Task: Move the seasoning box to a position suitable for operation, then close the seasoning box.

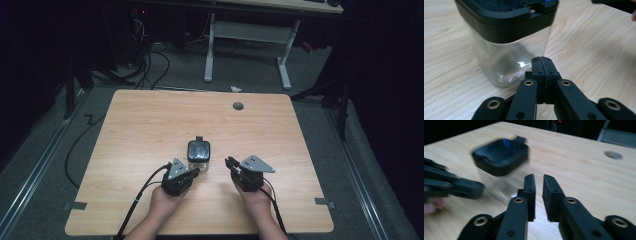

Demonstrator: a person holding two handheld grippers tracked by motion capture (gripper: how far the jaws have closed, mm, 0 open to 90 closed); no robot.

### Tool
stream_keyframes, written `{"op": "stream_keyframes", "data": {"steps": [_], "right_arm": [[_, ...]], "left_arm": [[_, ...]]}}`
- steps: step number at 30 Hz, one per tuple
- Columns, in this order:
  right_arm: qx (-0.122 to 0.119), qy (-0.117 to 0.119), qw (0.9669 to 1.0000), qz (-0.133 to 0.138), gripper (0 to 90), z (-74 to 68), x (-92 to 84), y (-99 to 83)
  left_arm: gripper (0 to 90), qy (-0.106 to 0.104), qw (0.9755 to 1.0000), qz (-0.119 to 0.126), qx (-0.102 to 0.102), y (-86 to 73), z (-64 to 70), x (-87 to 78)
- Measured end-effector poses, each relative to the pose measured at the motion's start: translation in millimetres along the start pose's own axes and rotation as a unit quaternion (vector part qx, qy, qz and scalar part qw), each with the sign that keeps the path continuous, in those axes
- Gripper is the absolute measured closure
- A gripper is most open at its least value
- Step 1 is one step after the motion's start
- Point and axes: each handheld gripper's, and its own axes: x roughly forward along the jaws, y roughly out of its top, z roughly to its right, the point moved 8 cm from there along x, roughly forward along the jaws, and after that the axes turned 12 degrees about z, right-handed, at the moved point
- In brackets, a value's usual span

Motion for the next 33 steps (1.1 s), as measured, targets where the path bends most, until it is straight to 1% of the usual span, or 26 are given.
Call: {"op": "stream_keyframes", "data": {"steps": [1,2,4,6,7,8,9,10,11,12,14,16,17,19,20,21,22,24,25,26,27,29,30,31,32,33], "right_arm": [[0.0,0.0,1.0,0.0,76.6,0.0,0.0,0.0],[0.005,-0.005,1.0,-0.004,74.7,4.1,-1.9,-2.7],[0.006,-0.017,0.9998,-0.008,70.8,14.7,-8.9,-7.8],[0.007,-0.027,0.9996,-0.009,65.6,22.8,-15.3,-9.8],[0.005,-0.039,0.9992,-0.01,60.9,30.7,-22.3,-12.3],[0.005,-0.039,0.9992,-0.01,60.9,30.7,-22.3,-12.3],[0.004,-0.041,0.9991,-0.011,58.0,34.0,-24.8,-13.7],[0.007,-0.051,0.9985,-0.017,51.9,42.9,-32.1,-19.7],[0.007,-0.051,0.9985,-0.017,51.9,42.9,-32.1,-19.7],[0.008,-0.056,0.9983,-0.017,49.8,47.9,-36.2,-23.1],[0.02,-0.069,0.9973,-0.02,45.7,60.2,-47.1,-32.5],[0.036,-0.097,0.9944,-0.022,42.2,75.0,-63.8,-41.9],[0.036,-0.097,0.9944,-0.022,42.2,75.0,-63.8,-41.9],[0.03,-0.11,0.9931,-0.025,41.9,83.8,-71.8,-46.1],[0.026,-0.132,0.9906,-0.028,43.7,94.4,-78.1,-51.1],[0.026,-0.132,0.9906,-0.028,43.7,94.4,-78.1,-51.1],[0.04,-0.146,0.988,-0.031,43.6,103.0,-81.4,-55.2],[0.041,-0.15,0.9874,-0.029,43.6,105.0,-82.3,-56.2],[0.042,-0.153,0.9869,-0.03,43.7,106.2,-83.7,-57.7],[0.046,-0.158,0.986,-0.028,43.9,107.3,-85.3,-59.2],[0.049,-0.16,0.9856,-0.026,43.7,106.9,-85.4,-58.8],[0.042,-0.158,0.9863,-0.021,42.6,104.1,-84.2,-57.3],[0.042,-0.158,0.9863,-0.021,42.6,104.1,-84.2,-57.3],[0.037,-0.155,0.987,-0.022,41.9,101.9,-82.9,-56.7],[0.03,-0.151,0.9877,-0.025,41.4,99.4,-81.2,-55.4],[0.027,-0.152,0.9878,-0.023,41.1,98.1,-79.6,-53.7]], "left_arm": [[89.3,0.0,1.0,0.0,0.0,0.0,0.0,0.0],[89.3,-0.007,0.9999,0.002,0.008,-0.8,2.3,-2.2],[89.0,-0.01,0.9998,0.007,0.013,-0.3,4.2,-3.9],[88.3,-0.008,0.9998,0.011,0.013,1.0,3.7,-4.3],[87.3,-0.006,0.9998,0.013,0.013,1.5,3.4,-4.0],[86.8,-0.006,0.9998,0.013,0.013,1.5,3.4,-4.0],[86.8,-0.003,0.9998,0.016,0.014,2.6,2.1,-3.6],[85.7,-0.001,0.9997,0.018,0.014,3.3,1.4,-3.4],[85.7,0.0,0.9997,0.02,0.015,3.9,0.6,-3.0],[84.6,0.004,0.9997,0.021,0.015,4.6,-0.8,-2.1],[82.6,0.008,0.9998,0.018,0.011,5.1,-2.7,-0.9],[81.0,0.009,0.9998,0.011,0.011,7.1,-2.8,-3.0],[80.1,0.009,0.9998,0.011,0.011,7.1,-2.8,-3.0],[78.2,0.008,0.9997,0.011,0.02,13.8,-4.0,-11.3],[75.0,0.012,0.9991,0.012,0.04,17.5,-7.7,-16.7],[75.0,0.015,0.9986,0.011,0.05,21.6,-11.3,-21.6],[71.2,0.021,0.998,0.015,0.058,31.8,-18.9,-30.4],[69.6,0.038,0.9974,0.021,0.058,50.3,-34.2,-44.6],[67.9,0.053,0.996,0.032,0.063,63.6,-48.2,-56.8],[64.9,0.088,0.991,0.047,0.089,76.7,-73.9,-76.8],[64.8,0.11,0.988,0.06,0.091,83.5,-89.3,-90.3],[64.6,0.15,0.9829,0.085,0.065,93.1,-118.2,-117.9],[64.7,0.15,0.9829,0.085,0.065,93.1,-118.2,-117.9],[64.7,0.173,0.9798,0.091,0.043,97.5,-132.3,-129.3],[64.0,0.184,0.9776,0.098,0.03,102.3,-139.6,-134.0],[62.8,0.187,0.9762,0.107,0.024,107.2,-143.4,-136.6]]}}
